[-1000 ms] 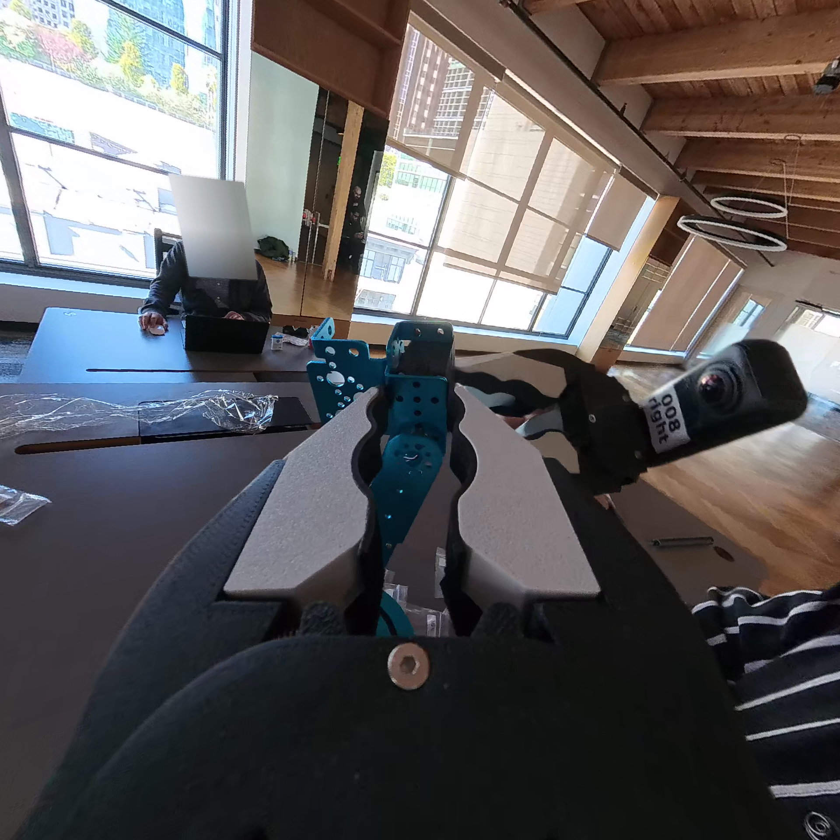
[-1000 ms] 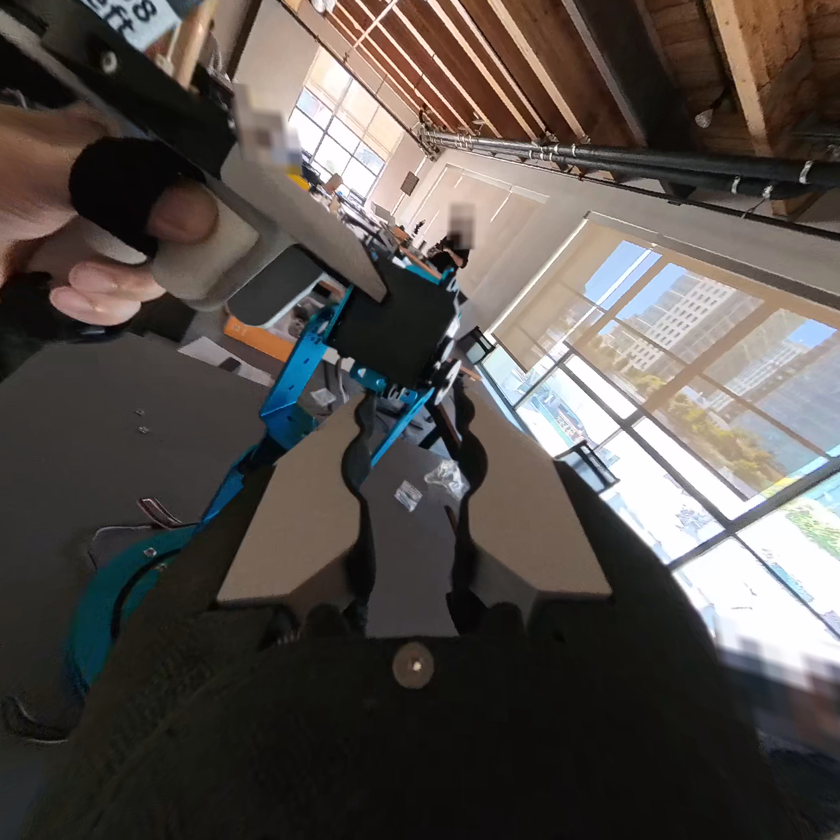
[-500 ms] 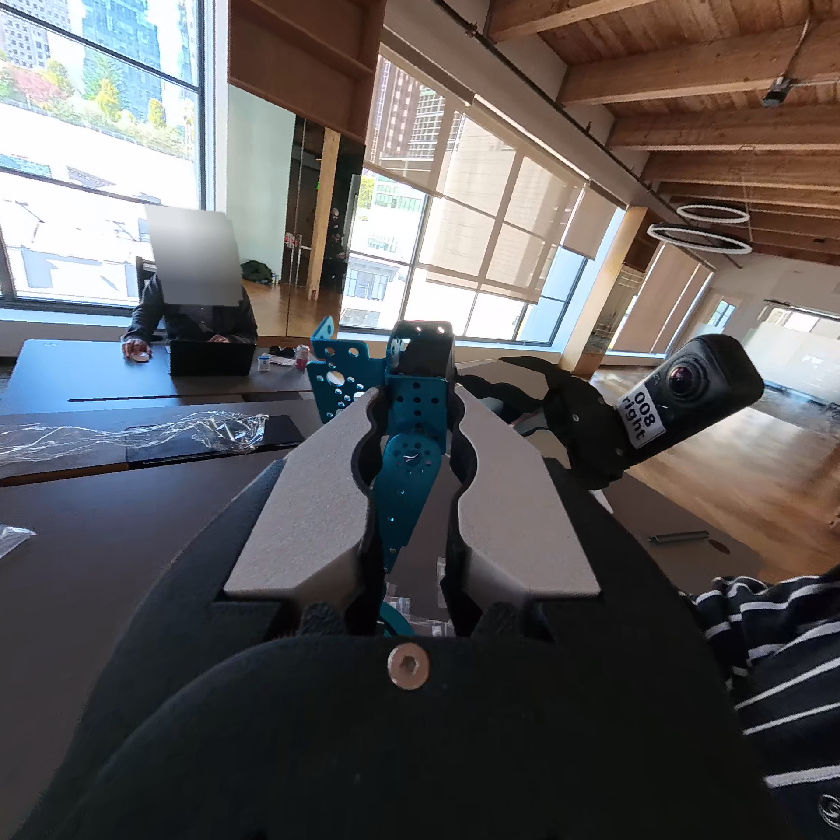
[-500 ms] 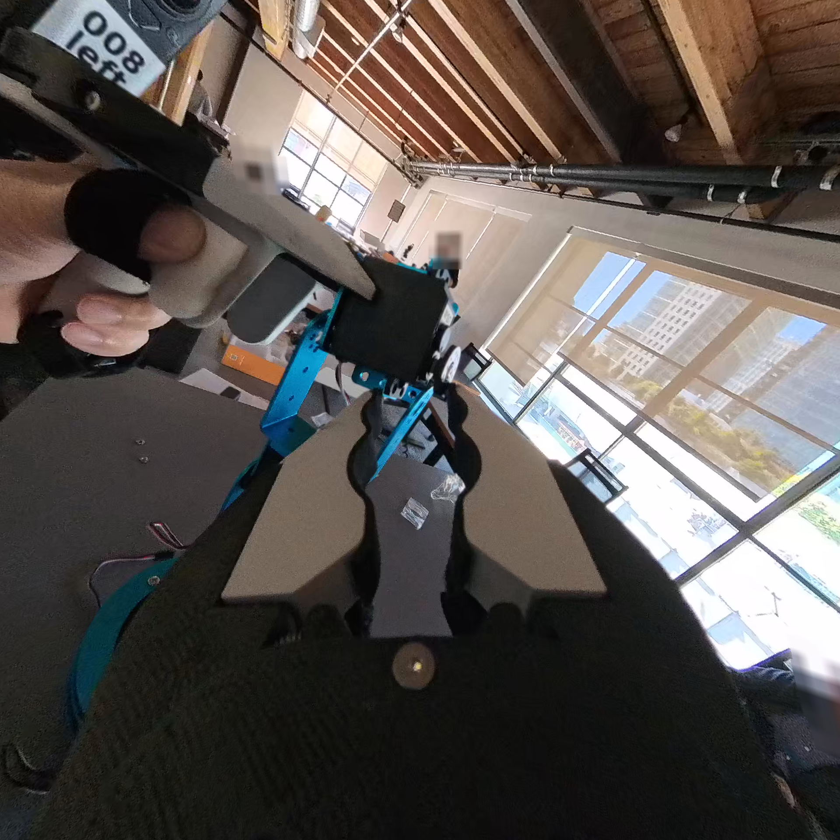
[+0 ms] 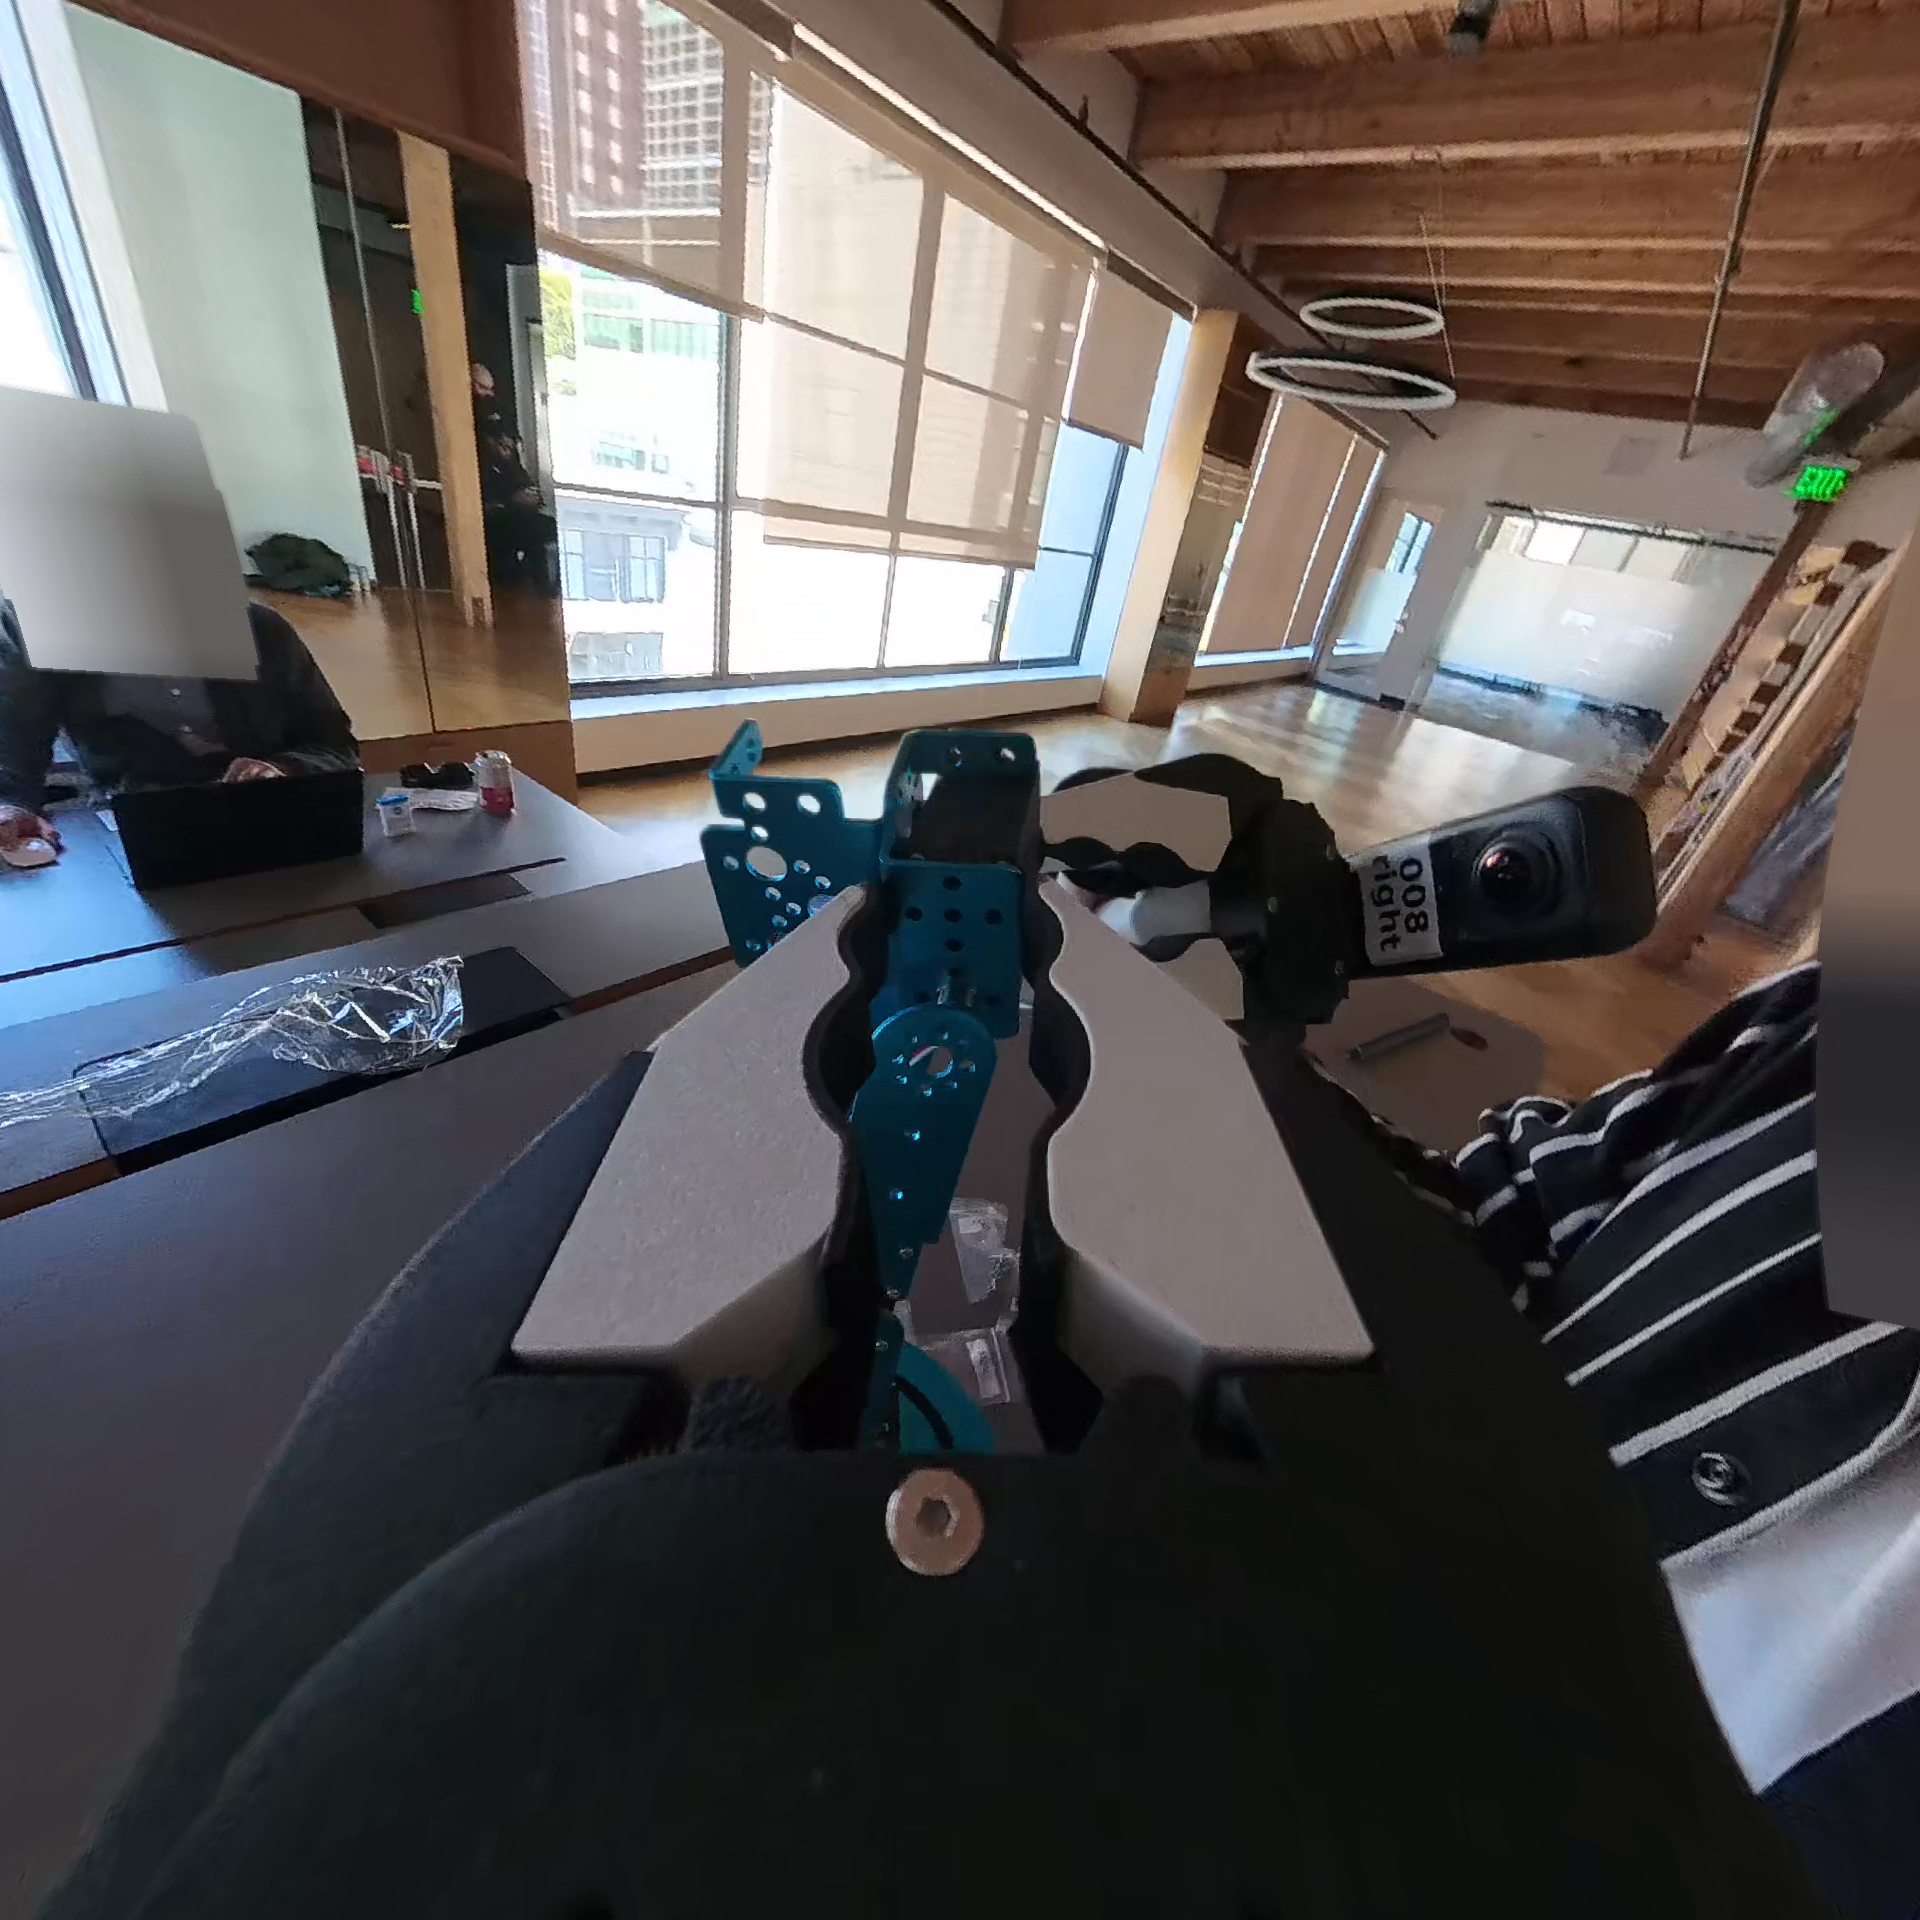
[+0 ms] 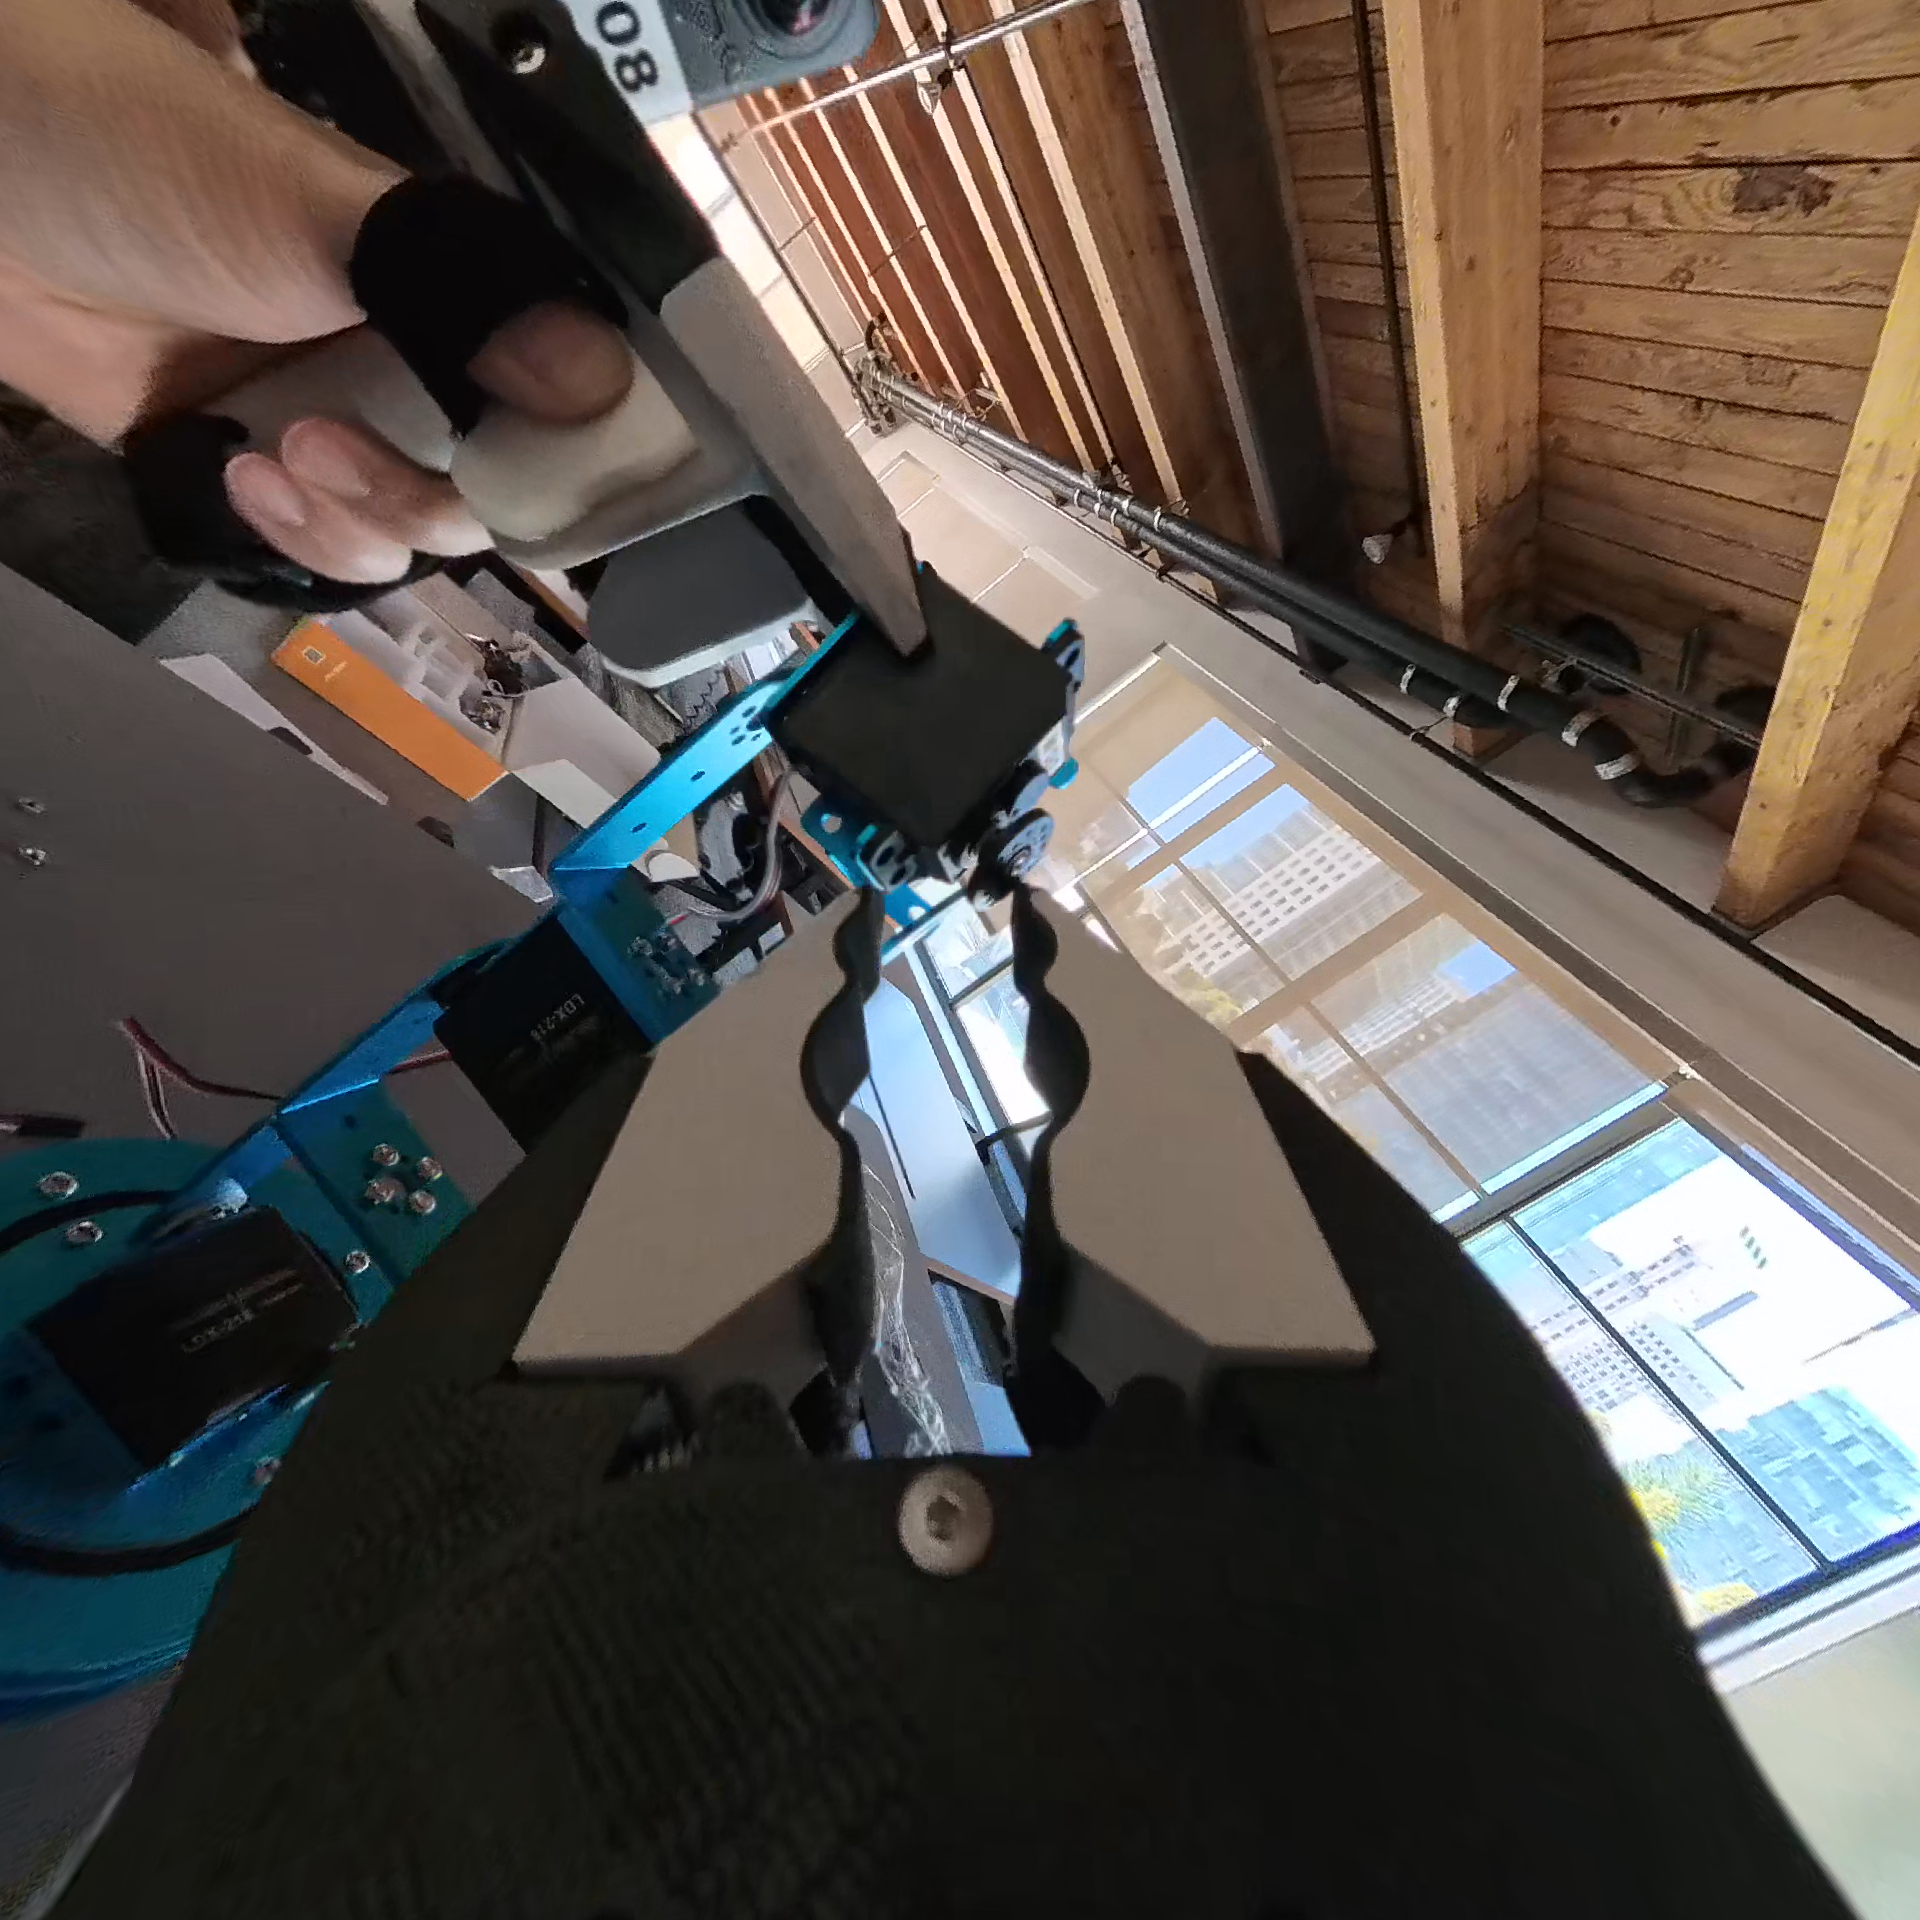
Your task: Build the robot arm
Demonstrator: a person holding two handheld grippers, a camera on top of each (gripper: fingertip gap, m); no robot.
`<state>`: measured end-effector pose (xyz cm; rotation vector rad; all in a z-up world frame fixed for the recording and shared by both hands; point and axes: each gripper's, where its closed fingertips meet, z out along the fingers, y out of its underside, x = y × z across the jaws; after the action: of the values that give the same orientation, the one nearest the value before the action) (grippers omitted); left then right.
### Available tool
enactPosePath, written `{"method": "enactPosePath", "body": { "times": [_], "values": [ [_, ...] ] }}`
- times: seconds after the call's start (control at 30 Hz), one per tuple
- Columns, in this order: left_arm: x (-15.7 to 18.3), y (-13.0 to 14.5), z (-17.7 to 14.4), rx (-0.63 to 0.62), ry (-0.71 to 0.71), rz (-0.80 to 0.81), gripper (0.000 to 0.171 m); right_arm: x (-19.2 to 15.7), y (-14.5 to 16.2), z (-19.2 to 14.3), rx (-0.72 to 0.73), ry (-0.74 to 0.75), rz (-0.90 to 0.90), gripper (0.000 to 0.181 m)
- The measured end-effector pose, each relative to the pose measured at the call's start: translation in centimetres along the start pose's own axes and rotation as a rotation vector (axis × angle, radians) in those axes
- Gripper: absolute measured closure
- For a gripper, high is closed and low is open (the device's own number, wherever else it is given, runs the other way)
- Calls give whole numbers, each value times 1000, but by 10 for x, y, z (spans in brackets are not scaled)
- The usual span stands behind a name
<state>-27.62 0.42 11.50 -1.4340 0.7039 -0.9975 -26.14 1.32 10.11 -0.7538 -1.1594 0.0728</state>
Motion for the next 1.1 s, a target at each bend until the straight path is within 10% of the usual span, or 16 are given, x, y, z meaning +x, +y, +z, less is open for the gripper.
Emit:
{"method": "enactPosePath", "body": {
  "times": [1.1],
  "values": [
    [-7, 8, -3, -95, -123, 53, 148, -4, 13, 11, 0, 4, 30, 160]
  ]
}}
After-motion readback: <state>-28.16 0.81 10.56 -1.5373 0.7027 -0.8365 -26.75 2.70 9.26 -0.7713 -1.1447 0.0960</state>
